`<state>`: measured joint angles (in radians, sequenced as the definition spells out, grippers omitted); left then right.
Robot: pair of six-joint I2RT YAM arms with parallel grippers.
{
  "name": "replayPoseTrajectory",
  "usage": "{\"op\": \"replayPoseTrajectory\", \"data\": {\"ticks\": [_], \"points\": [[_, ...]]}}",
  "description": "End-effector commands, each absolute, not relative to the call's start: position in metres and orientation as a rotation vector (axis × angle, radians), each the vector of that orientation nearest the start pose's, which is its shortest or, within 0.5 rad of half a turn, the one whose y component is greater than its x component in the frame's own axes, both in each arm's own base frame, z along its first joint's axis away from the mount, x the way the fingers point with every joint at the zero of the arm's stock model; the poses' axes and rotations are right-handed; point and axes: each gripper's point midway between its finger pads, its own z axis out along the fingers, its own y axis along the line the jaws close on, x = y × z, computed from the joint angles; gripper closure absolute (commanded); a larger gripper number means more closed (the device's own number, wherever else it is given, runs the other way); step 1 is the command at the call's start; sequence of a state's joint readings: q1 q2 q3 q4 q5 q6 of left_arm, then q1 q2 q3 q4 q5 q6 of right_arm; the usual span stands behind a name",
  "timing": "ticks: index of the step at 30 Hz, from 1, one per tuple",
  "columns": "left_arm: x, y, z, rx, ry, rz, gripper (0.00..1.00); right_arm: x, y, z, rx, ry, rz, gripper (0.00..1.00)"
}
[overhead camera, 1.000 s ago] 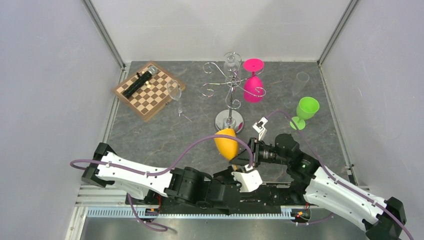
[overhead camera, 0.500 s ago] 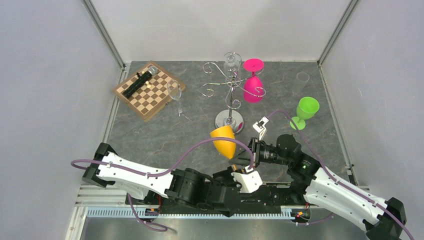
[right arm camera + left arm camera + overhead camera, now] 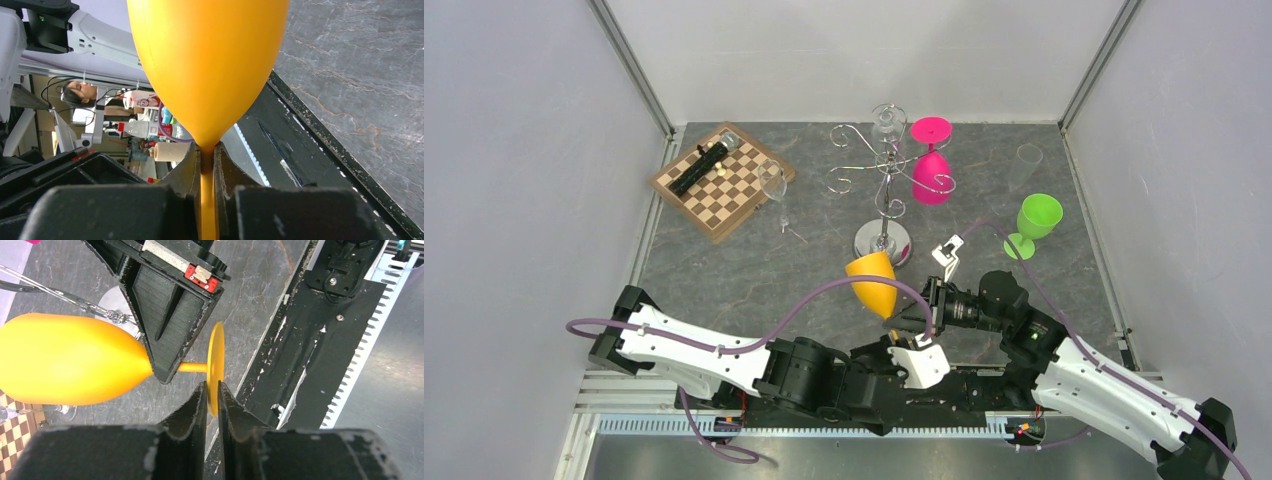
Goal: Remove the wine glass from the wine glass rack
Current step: Place the wine glass at the center of the board.
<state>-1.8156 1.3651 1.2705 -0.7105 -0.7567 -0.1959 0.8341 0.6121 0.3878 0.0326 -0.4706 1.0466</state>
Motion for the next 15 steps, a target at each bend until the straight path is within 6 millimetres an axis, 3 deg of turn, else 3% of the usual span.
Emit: {"op": "replayPoseTrajectory", "data": {"ticks": [1, 8, 15], "points": [[0.017, -0.358, 0.246, 1.309, 1.678, -0.353, 0.77, 0.100, 0.267, 0.208, -0.174, 2.068, 1.640, 1.00], [0.017, -0.356, 0.252, 1.282, 1.694, -0.368, 0.58, 0.100, 0.263, 0.210, -0.200, 2.046, 1.617, 1.00], [0.018, -0.352, 0.257, 1.224, 1.714, -0.421, 0.50, 0.099, 0.254, 0.200, -0.322, 2.041, 1.496, 1.00]]}}
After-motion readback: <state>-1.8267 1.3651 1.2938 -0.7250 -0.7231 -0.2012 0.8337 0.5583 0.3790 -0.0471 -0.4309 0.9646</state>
